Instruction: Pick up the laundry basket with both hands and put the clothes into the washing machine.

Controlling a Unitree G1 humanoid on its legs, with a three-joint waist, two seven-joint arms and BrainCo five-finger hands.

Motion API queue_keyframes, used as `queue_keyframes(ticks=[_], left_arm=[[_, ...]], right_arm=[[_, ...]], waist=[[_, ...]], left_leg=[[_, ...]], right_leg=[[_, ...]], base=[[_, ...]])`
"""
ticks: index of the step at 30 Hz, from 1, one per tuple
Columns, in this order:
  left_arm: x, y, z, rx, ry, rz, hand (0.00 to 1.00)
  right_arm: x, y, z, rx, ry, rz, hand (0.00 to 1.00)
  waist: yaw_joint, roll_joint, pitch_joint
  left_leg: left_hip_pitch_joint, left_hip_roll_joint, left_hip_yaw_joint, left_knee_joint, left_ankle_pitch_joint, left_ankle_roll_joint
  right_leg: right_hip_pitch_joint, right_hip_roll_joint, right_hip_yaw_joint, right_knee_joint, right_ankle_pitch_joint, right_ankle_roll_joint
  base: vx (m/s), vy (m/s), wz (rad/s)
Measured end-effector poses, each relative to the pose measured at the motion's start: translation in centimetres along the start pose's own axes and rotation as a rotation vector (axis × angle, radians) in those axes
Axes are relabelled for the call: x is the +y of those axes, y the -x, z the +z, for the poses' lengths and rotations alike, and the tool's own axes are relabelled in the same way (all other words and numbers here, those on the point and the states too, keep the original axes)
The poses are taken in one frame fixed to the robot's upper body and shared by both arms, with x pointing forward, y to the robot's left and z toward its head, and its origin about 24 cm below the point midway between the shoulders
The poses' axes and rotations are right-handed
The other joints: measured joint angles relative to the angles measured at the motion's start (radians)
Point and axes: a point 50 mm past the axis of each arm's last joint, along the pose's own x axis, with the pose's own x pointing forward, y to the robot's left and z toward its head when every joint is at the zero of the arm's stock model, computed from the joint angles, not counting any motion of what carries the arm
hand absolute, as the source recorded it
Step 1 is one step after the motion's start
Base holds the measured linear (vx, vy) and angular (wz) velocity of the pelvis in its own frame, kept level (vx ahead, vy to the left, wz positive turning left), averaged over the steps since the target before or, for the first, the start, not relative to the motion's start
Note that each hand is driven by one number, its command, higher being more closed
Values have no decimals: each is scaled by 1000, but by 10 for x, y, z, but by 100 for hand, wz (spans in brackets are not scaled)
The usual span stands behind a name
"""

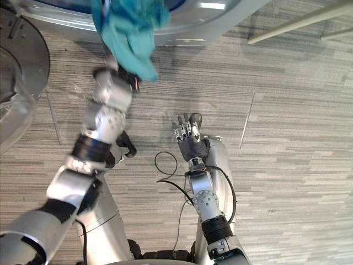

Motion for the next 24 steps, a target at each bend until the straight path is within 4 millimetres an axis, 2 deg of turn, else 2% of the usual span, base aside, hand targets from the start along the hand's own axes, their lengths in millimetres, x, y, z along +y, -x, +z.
queue_keyframes(ticks=[3,5,6,9,10,12,13,14,17,19,21,24], left_arm=[[-8,-35,57,-119,-18,-10,100],[-11,-44,79,-164,-24,-8,100],[-17,-53,103,-217,-43,-13,100],[-36,-62,132,-298,-146,-20,100],[-45,-65,143,-336,-242,-10,0],[-56,-66,154,-397,-461,16,0],[-62,-66,160,-461,-677,56,0],[-63,-64,163,-545,-1013,114,0],[-62,-64,157,-611,-1464,133,0],[-57,-65,149,-599,-1612,122,0],[-37,-67,134,-498,-1731,101,0],[-3,-66,106,-273,-1703,68,0]], right_arm=[[1,-1,-5,24,1,6,0],[2,-1,-6,29,1,8,0],[4,-2,-8,34,1,15,0],[5,-3,-9,37,2,18,0],[6,-4,-9,35,3,21,0],[6,-4,-8,28,8,24,0],[6,-4,-7,20,21,27,0],[6,-4,-5,12,30,36,0],[6,-4,5,-30,41,61,0],[3,-3,13,-57,50,49,0],[-2,1,17,-65,57,28,0],[-10,3,18,-55,72,-3,0]], waist=[[-1,-1,1],[0,-4,3],[0,-4,3],[-1,-11,7],[-2,-11,7],[-9,-11,7],[-13,-11,7],[-16,-11,6],[-21,-11,6],[-20,-11,6],[-19,-11,6],[-20,-12,6]], left_leg=[[20,20,30,-35,4,-6],[35,31,54,-53,5,-8],[37,41,62,-67,6,-10],[49,52,85,-89,7,-10],[55,54,92,-96,7,-10],[67,58,100,-105,7,-10],[77,58,106,-115,7,-10],[87,60,108,-125,7,-10],[106,53,114,-139,7,-10],[121,50,120,-151,7,-10],[152,48,133,-166,7,-10],[190,40,144,-201,17,-17]], right_leg=[[-1,27,6,-47,22,2],[0,35,10,-71,36,-1],[2,49,5,-101,52,4],[6,57,-1,-134,69,-7],[11,61,0,-148,72,-4],[24,64,-1,-163,74,-4],[33,65,-2,-174,75,-4],[43,67,-7,-187,82,3],[61,64,-9,-199,82,3],[75,63,-8,-208,82,3],[99,63,-6,-222,82,3],[133,64,-8,-251,82,3]], base=[[3,-16,-28],[11,-16,-30],[13,-8,-35],[21,4,-25],[30,7,-15],[34,9,-9],[42,11,-7],[43,10,-7],[36,6,2],[37,6,5],[43,4,1],[42,2,4]])
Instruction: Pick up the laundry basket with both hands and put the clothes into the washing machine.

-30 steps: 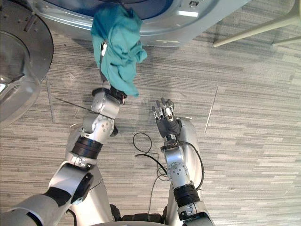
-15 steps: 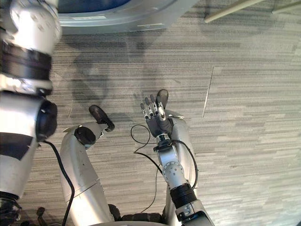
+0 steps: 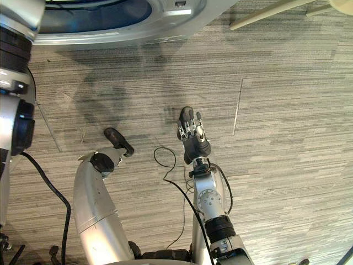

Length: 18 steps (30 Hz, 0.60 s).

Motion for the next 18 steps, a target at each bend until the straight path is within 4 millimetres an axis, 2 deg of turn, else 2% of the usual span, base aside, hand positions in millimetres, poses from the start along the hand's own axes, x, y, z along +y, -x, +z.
queue_keyframes(ticks=[3,5,9,12,18], left_arm=[[-17,9,-30,162,205,-103,0],[-22,13,-37,207,305,-132,0],[-30,15,-35,232,442,-163,0],[-30,16,-37,243,474,-160,0],[-42,29,-54,318,508,-171,0]], right_arm=[[-2,1,0,5,4,-8,0],[-2,1,1,10,9,-11,0],[-5,2,1,22,34,-24,0],[-8,2,1,25,38,-38,0],[-12,3,0,24,47,-63,0]], waist=[[1,0,0],[6,0,0],[16,0,0],[19,0,0],[23,0,0]], left_leg=[[6,-6,1,-32,17,-7],[6,-5,0,-38,23,-11],[16,-4,-2,-52,26,-16],[20,-1,-3,-54,26,-16],[37,0,-1,-60,26,-16]], right_leg=[[8,3,-11,-23,5,-5],[10,6,-19,-33,8,-10],[20,10,-26,-39,8,-10],[27,16,-26,-48,8,-11],[43,17,-27,-52,8,-11]], base=[[30,-3,5],[18,-5,1],[42,7,-1],[34,19,-5],[12,10,-1]])
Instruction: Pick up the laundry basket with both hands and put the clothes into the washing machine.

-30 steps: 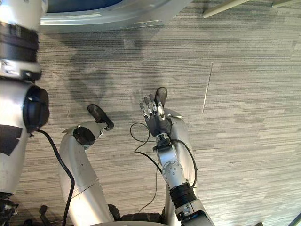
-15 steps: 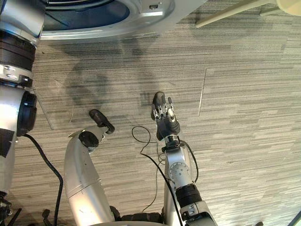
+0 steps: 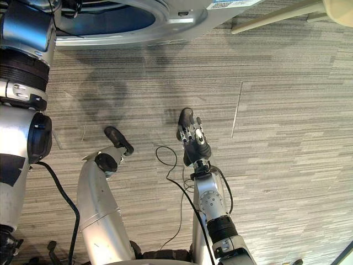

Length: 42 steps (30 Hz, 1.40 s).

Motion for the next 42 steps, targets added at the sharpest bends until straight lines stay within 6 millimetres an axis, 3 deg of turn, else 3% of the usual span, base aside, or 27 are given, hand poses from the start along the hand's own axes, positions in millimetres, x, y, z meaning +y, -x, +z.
queue_keyframes(ticks=[5,9,11,12,13,14,15,16,18,19,20,22,23,24,25,27,30,31,34,35,36,38,40,42], left_arm=[[-3,8,-25,77,146,45,0],[-38,45,-82,222,298,69,0],[-69,98,-141,403,393,79,0],[-83,119,-155,463,422,69,0],[-110,167,-183,596,460,34,0],[-121,190,-193,655,474,14,0],[-143,234,-203,759,514,-26,0],[-151,255,-207,806,525,-46,0],[-180,335,-207,974,611,-118,0],[-183,360,-206,1023,635,-137,0],[-183,388,-202,1071,668,-144,0],[-180,414,-194,1104,746,-122,0],[-178,421,-192,1112,773,-109,0],[-173,436,-188,1131,820,-79,0],[-170,442,-187,1136,830,-71,0],[-165,454,-187,1160,834,-65,0],[-168,462,-187,1183,824,-132,0],[-172,461,-187,1179,816,-169,0],[-179,460,-186,1185,802,-236,0],[-179,460,-187,1186,801,-237,0],[-179,462,-188,1197,794,-237,0],[-173,467,-193,1214,760,-227,0],[-164,474,-197,1242,741,-189,0],[-158,479,-200,1254,720,-180,0]], right_arm=[[-2,0,-1,4,25,-15,0],[-12,1,-1,13,87,-87,0],[-26,6,1,16,134,-175,0],[-28,7,4,8,147,-194,0],[-33,11,10,-11,184,-232,0],[-35,13,12,-20,196,-248,0],[-41,18,21,-37,237,-277,0],[-43,22,25,-44,256,-293,0],[-54,40,41,-60,357,-362,0],[-60,48,42,-52,380,-395,0],[-67,59,42,-45,396,-434,0],[-76,78,45,-43,413,-489,0],[-78,85,45,-44,414,-503,0],[-81,101,44,-41,408,-533,0],[-82,106,42,-39,401,-541,0],[-85,116,35,-49,356,-567,0],[-82,114,27,-48,309,-548,0],[-80,113,26,-48,298,-537,0],[-72,115,33,-89,303,-507,0],[-69,115,35,-101,305,-497,0],[-66,114,37,-112,307,-486,0],[-61,112,42,-140,326,-463,0],[-59,107,42,-127,352,-444,0],[-56,100,44,-119,388,-419,0]], waist=[[2,0,0],[1,1,-1],[2,1,-1],[1,2,-1],[5,1,-1],[6,1,-2],[12,2,-5],[17,3,-8],[32,9,-29],[37,11,-61],[40,28,-111],[45,59,-161],[50,69,-175],[53,90,-231],[53,95,-253],[43,101,-299],[15,98,-331],[13,79,-325],[-22,70,-330],[-21,74,-331],[-25,76,-332],[-27,77,-342],[-21,71,-380],[-6,53,-408]], left_leg=[[12,-5,0,-11,6,-2],[88,-29,12,-65,34,-10],[191,-42,17,-125,59,-25],[227,-46,22,-150,68,-28],[321,-66,32,-221,96,-34],[366,-76,37,-255,109,-39],[453,-105,44,-325,144,-41],[495,-121,47,-363,164,-40],[640,-169,67,-455,247,-1],[680,-182,72,-496,284,1],[698,-166,79,-425,255,18],[742,-137,78,-183,157,67],[773,-136,78,-135,136,62],[849,-154,62,-87,80,24],[875,-168,51,-85,61,10],[949,-224,-11,-187,6,-68],[1042,-286,20,-431,-47,-19],[1059,-309,40,-477,-54,0],[1064,-313,99,-425,-71,41],[1064,-299,126,-424,-68,55],[1068,-289,148,-424,-65,62],[1125,-282,214,-463,-39,59],[1132,-264,264,-478,-24,42],[1128,-239,298,-467,-14,22]], right_leg=[[9,-3,1,2,0,0],[63,-19,-5,-1,0,0],[151,-20,-13,-21,0,0],[181,-21,-15,-32,0,0],[264,-23,-20,-66,0,0],[301,-26,-23,-78,0,0],[372,-38,-31,-100,-1,-1],[407,-45,-35,-111,-3,-2],[558,-83,-74,-141,-44,-33],[605,-96,-95,-164,-54,-45],[670,-104,-146,-192,-56,-58],[773,-101,-195,-217,-61,-66],[805,-97,-205,-229,-61,-65],[849,-84,-214,-256,-59,-65],[858,-83,-214,-263,-54,-62],[885,-63,-205,-333,2,-38],[886,-32,-175,-471,129,-15],[877,-36,-145,-492,168,-9],[873,-31,-73,-505,234,43],[866,-30,-49,-492,236,56],[837,-35,-44,-370,187,29],[862,-106,-103,-116,40,-10],[913,-167,-136,-89,-38,-1],[963,-213,-151,-150,-60,30]], base=[[18,19,3],[33,14,19],[67,-13,20],[77,-19,29],[57,-22,29],[65,-35,46],[44,-38,43],[43,-55,62],[0,-97,78],[-42,-117,93],[-36,-85,75],[-9,-48,59],[-66,5,36],[-82,47,14],[-117,93,6],[-150,109,-20],[-236,140,-40],[-200,137,-49],[-286,125,-52],[-268,68,-54],[-237,40,-60],[-122,-21,-77],[11,-160,-88],[22,-264,-86]])
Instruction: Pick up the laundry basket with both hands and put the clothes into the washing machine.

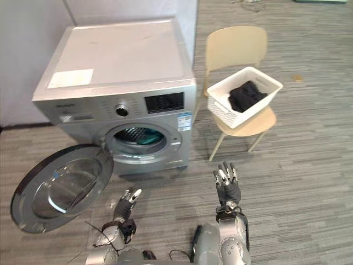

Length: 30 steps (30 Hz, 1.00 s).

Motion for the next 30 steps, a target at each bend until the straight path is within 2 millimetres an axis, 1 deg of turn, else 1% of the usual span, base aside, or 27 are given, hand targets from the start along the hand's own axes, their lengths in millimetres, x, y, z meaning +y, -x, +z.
queue_keyframes(ticks=[1,2,3,4,5,6,7,8,9,10,11,12,13,14,15,16,17,18,20,21,23,24,25,27,28,29,30], left_arm=[[1,-1,1,2,1,4,0],[-3,-1,0,3,13,-3,0],[-5,-1,0,4,19,-10,0],[-6,-1,0,2,20,-13,0],[-4,-2,2,0,24,-7,0],[-7,-5,6,-16,38,-8,0],[-7,-6,8,-23,39,-6,0],[-4,-6,9,-28,45,9,0],[-2,-6,9,-30,64,26,0],[-2,-6,9,-31,91,43,0],[-1,-6,8,-31,99,54,0],[3,-6,3,-8,121,72,0],[5,-6,1,1,133,82,0],[6,-5,-1,12,163,95,0],[5,-4,-3,17,180,100,0],[5,-1,-9,30,196,105,0],[4,3,-15,48,206,109,0],[3,4,-17,54,211,110,0],[4,8,-22,66,215,119,0],[5,8,-23,67,216,122,0],[5,8,-22,60,216,127,0],[5,8,-21,59,216,127,0],[7,9,-21,56,215,135,0],[10,9,-20,55,203,148,0],[10,6,-17,50,187,137,0],[10,6,-18,60,177,135,0],[10,7,-19,67,172,132,0]], right_arm=[[1,-3,4,-10,21,10,0],[4,-8,10,-22,47,30,0],[6,-12,15,-41,71,35,0],[9,-15,20,-63,76,34,0],[13,-17,26,-98,90,33,0],[15,-18,35,-146,110,37,0],[16,-18,37,-158,120,31,0],[18,-20,37,-157,139,28,0],[21,-21,37,-157,149,36,0],[25,-22,38,-166,166,52,0],[29,-24,37,-165,169,65,0],[36,-27,36,-165,181,84,0],[38,-28,36,-167,188,86,0],[45,-28,36,-173,196,108,0],[50,-28,37,-180,196,123,0],[61,-27,42,-212,227,161,0],[69,-29,46,-239,267,190,0],[71,-29,50,-257,279,198,0],[77,-31,58,-311,334,199,0],[80,-32,59,-320,334,203,0],[86,-35,63,-357,360,191,0],[87,-35,63,-359,361,191,0],[93,-37,63,-374,375,198,0],[96,-37,62,-383,370,194,0],[98,-36,60,-393,380,189,0],[99,-35,57,-388,377,191,0],[99,-34,55,-382,375,191,0]], waist=[[0,12,-3],[10,30,-9],[12,38,-13],[10,47,-23],[13,58,-46],[12,60,-47],[12,46,-48],[19,33,-50],[22,46,-60],[38,61,-70],[46,64,-71],[51,66,-71],[51,66,-71],[52,60,-70],[55,55,-67],[66,42,-58],[65,46,-58],[65,46,-57],[70,62,-63],[73,65,-63],[118,78,-62],[120,78,-62],[142,91,-67],[140,76,-60],[129,64,-52],[116,60,-38],[114,59,-37]], left_leg=[[-10,-1,-23,-4,9,-8],[-15,-10,-73,-51,10,-11],[-8,-32,-114,-113,22,-22],[9,-34,-124,-159,53,-19],[14,-8,-84,-209,98,-34],[20,0,-55,-242,134,-52],[29,-11,-46,-243,137,-57],[48,-9,-29,-239,145,-69],[44,9,-31,-241,160,-76],[43,43,-28,-241,173,-81],[44,61,-28,-240,182,-91],[52,98,-33,-234,192,-97],[56,114,-35,-226,194,-95],[58,140,-39,-191,206,-76],[56,148,-42,-162,214,-54],[28,153,-91,-55,197,26],[-13,133,-163,44,165,63],[-41,112,-207,87,155,72],[-110,23,-287,146,101,57],[-126,-2,-284,144,87,62],[-160,-116,-278,40,78,70],[-158,-126,-278,19,77,72],[-114,-154,-277,-116,78,90],[-95,-168,-280,-139,76,95],[-83,-179,-295,-136,65,109],[-52,-194,-313,-148,60,114],[-36,-200,-319,-159,61,115]], right_leg=[[17,37,-35,-63,4,18],[19,74,-30,-112,19,-7],[17,103,-15,-156,39,-12],[21,141,6,-214,67,16],[30,186,13,-315,86,26],[14,145,-67,-257,25,-35],[10,103,-90,-217,16,-39],[11,84,-115,-191,26,33],[17,118,-109,-221,36,25],[22,174,-97,-272,56,4],[24,198,-89,-290,63,-7],[47,253,-88,-335,76,-28],[61,273,-90,-354,81,-36],[91,301,-85,-387,86,-45],[107,307,-80,-401,88,-49],[149,309,-56,-435,95,-58],[174,309,-47,-462,99,-54],[184,308,-43,-472,101,-50],[208,306,-34,-507,112,-46],[209,305,-29,-512,113,-47],[209,298,-1,-514,121,-45],[209,299,3,-514,121,-45],[216,311,27,-512,120,-25],[226,301,24,-507,112,-9],[225,280,9,-453,81,11],[200,244,3,-317,39,34],[172,221,6,-229,29,36]], base=[[-9,-296,-71],[-63,-196,-87],[-66,-155,-92],[-24,-208,-98],[32,-270,-86],[43,-235,-59],[42,-204,-46],[23,-236,-33],[36,-294,-60],[30,-255,-55],[51,-234,-69],[41,-197,-43],[47,-227,-32],[35,-171,-15],[46,-215,-29],[38,-157,-34],[23,-127,-33],[6,-35,-17],[14,13,-7],[47,76,-17],[68,130,-31],[113,167,-45],[115,136,-30],[105,116,0],[108,126,44],[106,124,48],[131,136,46]])
